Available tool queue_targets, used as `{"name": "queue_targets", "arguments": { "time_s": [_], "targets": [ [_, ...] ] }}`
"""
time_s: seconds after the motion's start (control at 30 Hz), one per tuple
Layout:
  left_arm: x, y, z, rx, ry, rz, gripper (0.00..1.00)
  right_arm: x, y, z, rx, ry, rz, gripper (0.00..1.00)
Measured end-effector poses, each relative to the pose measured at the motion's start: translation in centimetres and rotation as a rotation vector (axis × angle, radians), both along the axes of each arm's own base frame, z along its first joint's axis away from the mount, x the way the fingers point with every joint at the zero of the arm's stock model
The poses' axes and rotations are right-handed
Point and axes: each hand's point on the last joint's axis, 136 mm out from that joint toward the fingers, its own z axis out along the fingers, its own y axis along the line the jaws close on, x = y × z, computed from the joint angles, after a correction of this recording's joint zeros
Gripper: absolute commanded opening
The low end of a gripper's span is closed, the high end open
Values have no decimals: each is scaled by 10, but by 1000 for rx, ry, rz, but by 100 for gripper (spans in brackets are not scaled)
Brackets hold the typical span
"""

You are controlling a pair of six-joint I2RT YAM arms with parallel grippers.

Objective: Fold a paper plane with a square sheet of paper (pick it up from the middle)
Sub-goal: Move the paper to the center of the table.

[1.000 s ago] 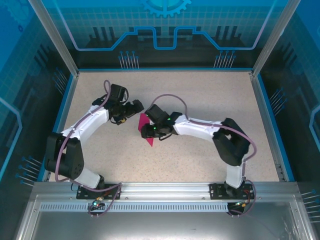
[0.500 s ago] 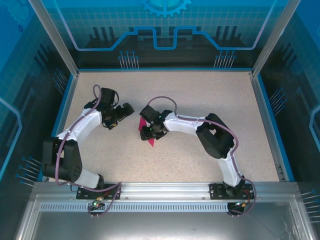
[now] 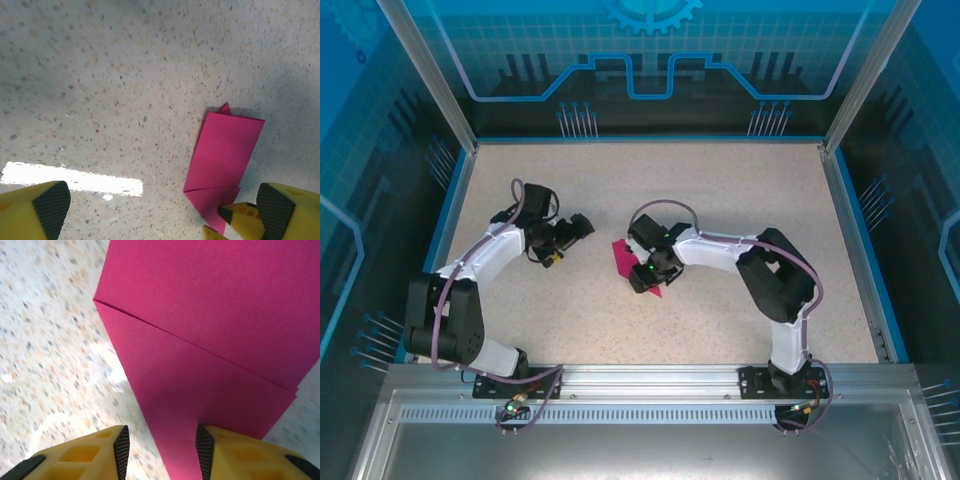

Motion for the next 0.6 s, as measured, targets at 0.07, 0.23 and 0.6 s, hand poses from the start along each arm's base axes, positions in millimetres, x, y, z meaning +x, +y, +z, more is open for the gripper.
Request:
{"name": "queue_targets", "arguments": {
  "time_s": [0.07, 0.23, 0.6],
  "targets": [
    [-6, -6, -4, -31, 2, -15, 99, -2, -6, 8, 33, 10, -36, 46],
    [-19, -23, -7, -99, -2, -57, 98, 3, -1, 47, 171, -26, -173, 43],
    [-35, -73, -13, -248, 22, -134, 86, 17, 6, 37, 248, 29, -360, 34]
  ]
}}
